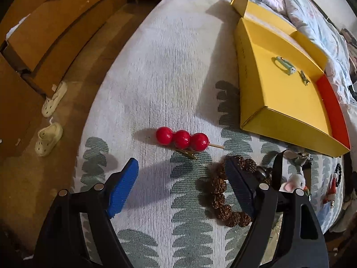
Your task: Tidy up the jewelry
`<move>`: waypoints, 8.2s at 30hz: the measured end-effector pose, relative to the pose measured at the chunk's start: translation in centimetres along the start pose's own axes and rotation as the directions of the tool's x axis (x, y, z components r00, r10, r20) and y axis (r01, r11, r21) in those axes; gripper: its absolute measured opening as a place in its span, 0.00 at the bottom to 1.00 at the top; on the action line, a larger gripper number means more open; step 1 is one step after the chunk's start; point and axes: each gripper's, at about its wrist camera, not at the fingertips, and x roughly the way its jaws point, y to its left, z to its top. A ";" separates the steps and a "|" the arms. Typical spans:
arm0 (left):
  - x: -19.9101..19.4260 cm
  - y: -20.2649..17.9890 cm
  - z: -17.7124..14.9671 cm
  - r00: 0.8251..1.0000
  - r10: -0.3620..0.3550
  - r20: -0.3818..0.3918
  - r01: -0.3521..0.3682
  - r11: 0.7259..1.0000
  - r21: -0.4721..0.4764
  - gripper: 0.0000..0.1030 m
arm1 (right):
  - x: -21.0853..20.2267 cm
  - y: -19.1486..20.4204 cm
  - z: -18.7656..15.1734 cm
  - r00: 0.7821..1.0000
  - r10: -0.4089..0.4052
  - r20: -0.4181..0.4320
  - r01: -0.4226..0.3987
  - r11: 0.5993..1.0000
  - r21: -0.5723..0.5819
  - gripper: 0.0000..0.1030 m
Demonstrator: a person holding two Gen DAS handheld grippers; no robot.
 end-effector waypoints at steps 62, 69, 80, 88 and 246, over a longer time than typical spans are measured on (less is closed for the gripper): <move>1.9 2.2 1.9 0.994 -0.089 -0.059 0.083 0.991 -0.101 0.04 | 4.2 5.6 -3.8 0.981 -0.130 -0.147 0.100 0.976 -0.196 0.21; -1.5 2.2 1.7 0.997 -0.070 0.021 0.071 0.996 -0.055 0.20 | 4.1 5.4 -3.8 0.981 -0.126 -0.145 0.097 0.976 -0.194 0.21; 0.6 3.9 4.2 0.998 0.067 0.009 -0.067 0.998 -0.021 0.73 | 4.7 5.5 -3.9 0.979 -0.129 -0.157 0.096 0.974 -0.203 0.21; 2.8 3.5 4.4 0.997 0.051 -0.053 -0.050 0.999 0.017 0.73 | 4.9 5.7 -4.0 0.977 -0.137 -0.164 0.101 0.973 -0.209 0.21; 1.1 -3.2 -0.4 0.983 0.173 0.058 -0.179 0.974 0.138 0.73 | 2.9 -0.6 1.3 0.978 -0.170 -0.120 0.158 0.983 -0.097 0.75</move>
